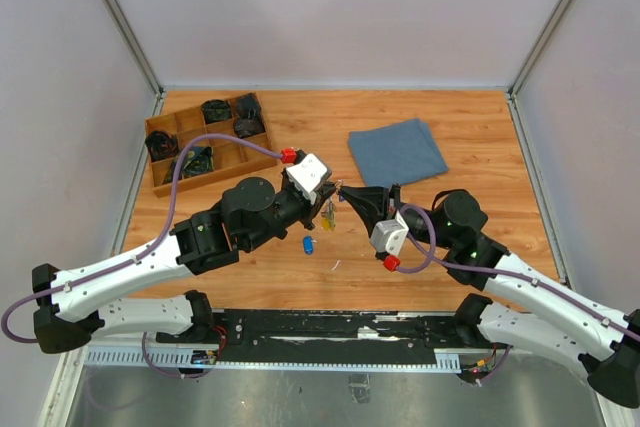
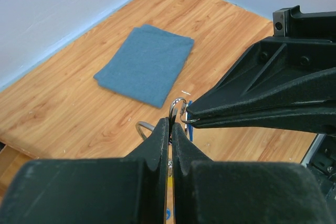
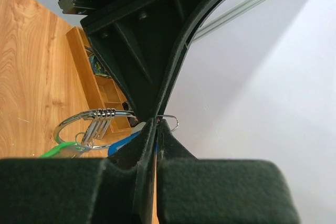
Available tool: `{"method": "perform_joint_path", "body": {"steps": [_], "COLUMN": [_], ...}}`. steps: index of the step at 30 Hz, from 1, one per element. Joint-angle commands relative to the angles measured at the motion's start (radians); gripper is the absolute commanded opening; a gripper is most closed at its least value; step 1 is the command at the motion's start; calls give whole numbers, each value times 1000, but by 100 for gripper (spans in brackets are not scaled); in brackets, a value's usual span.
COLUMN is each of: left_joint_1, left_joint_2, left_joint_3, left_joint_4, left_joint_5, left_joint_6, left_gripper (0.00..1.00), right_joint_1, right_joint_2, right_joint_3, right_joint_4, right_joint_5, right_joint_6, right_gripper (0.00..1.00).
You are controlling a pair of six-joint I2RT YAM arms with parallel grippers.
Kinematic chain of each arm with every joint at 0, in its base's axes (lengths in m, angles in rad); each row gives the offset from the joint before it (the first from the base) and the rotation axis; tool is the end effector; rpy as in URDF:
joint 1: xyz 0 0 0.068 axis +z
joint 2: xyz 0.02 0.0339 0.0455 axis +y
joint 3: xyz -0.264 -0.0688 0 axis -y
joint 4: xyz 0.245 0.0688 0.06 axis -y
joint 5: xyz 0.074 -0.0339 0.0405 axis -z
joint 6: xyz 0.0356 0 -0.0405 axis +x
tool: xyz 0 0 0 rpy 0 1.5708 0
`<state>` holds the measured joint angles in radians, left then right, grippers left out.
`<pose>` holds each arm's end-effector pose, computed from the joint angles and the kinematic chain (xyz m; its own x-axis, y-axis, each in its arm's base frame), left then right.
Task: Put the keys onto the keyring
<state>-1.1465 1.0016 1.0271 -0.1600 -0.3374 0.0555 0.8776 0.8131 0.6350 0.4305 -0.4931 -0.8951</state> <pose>0.1045 -0.2027 0.3877 -0.0149 0.1602 -0.9870 0.7268 0.6796 0.0993 0.1099 0.1587 0.3472 0.8570 -0.0440 -0.5134 -0.4825 0.2814 -0.8295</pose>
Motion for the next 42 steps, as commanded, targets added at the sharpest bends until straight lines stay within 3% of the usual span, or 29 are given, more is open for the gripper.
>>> {"method": "perform_joint_path", "body": {"steps": [1, 42], "left_joint_1": [4, 5], "left_joint_2": [-10, -24], "left_joint_3": [43, 40], "left_joint_4": [40, 29], "left_joint_5": [15, 58], "left_joint_6": [-4, -10], "left_gripper": [0, 0], "right_joint_1": [18, 18], "right_joint_2": [0, -22], "right_joint_3": [-6, 6], "right_joint_4": [57, 36], "right_joint_5": [19, 70], "right_joint_6": [-15, -52], "right_gripper": [0, 1]}}
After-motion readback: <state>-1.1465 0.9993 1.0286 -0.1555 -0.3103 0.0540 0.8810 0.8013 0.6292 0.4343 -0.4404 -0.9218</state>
